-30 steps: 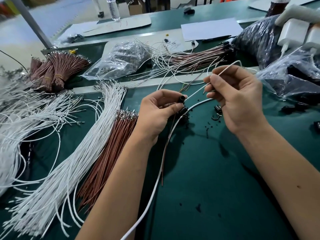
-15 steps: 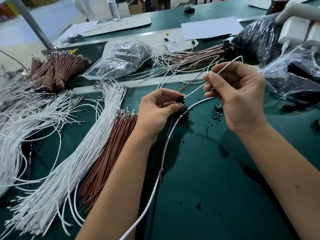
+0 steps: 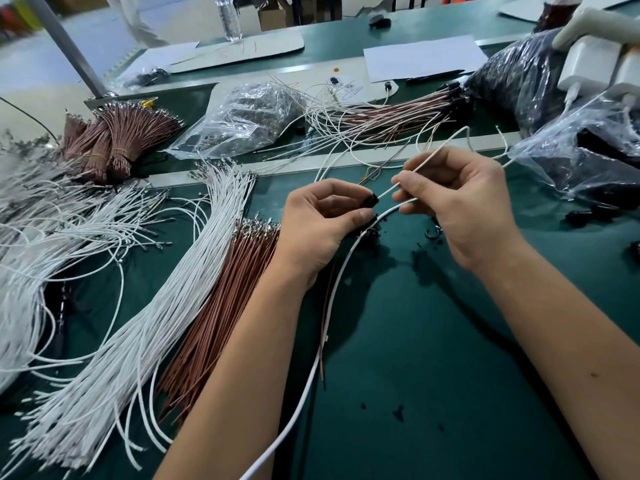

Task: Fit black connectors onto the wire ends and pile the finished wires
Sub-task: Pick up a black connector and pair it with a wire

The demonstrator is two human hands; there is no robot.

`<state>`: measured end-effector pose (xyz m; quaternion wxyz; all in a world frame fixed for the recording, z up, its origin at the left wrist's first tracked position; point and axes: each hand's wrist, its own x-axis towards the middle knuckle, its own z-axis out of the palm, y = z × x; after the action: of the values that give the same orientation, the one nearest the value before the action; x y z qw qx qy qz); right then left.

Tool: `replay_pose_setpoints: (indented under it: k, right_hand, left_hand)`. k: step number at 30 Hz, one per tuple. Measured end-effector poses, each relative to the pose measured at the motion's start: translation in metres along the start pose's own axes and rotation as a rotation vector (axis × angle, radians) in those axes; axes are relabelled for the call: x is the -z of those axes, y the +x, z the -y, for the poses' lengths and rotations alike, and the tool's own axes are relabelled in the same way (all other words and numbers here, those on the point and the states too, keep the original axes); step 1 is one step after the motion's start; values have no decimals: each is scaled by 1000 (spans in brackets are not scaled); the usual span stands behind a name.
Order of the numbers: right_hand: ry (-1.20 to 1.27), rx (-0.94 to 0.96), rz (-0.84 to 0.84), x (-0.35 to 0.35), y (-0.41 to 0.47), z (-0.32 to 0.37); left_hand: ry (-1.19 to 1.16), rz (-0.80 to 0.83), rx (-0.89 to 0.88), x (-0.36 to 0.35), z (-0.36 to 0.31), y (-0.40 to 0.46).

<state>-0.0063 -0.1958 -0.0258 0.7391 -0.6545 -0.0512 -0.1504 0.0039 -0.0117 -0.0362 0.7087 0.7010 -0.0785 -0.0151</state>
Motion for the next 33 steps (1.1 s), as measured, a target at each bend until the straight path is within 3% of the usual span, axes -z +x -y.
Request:
replay_pose_setpoints:
  k: [5, 17, 33]
  right_hand:
    - [67, -86, 1, 1, 0, 0]
    - [85, -154, -34, 2, 1, 0]
    - [14, -89, -82, 0, -2, 1]
  left_hand:
    - [8, -56, -92, -1, -1, 1]
    - [71, -23, -205, -4, -4, -3]
    - [13, 46, -33, -6, -2, -3]
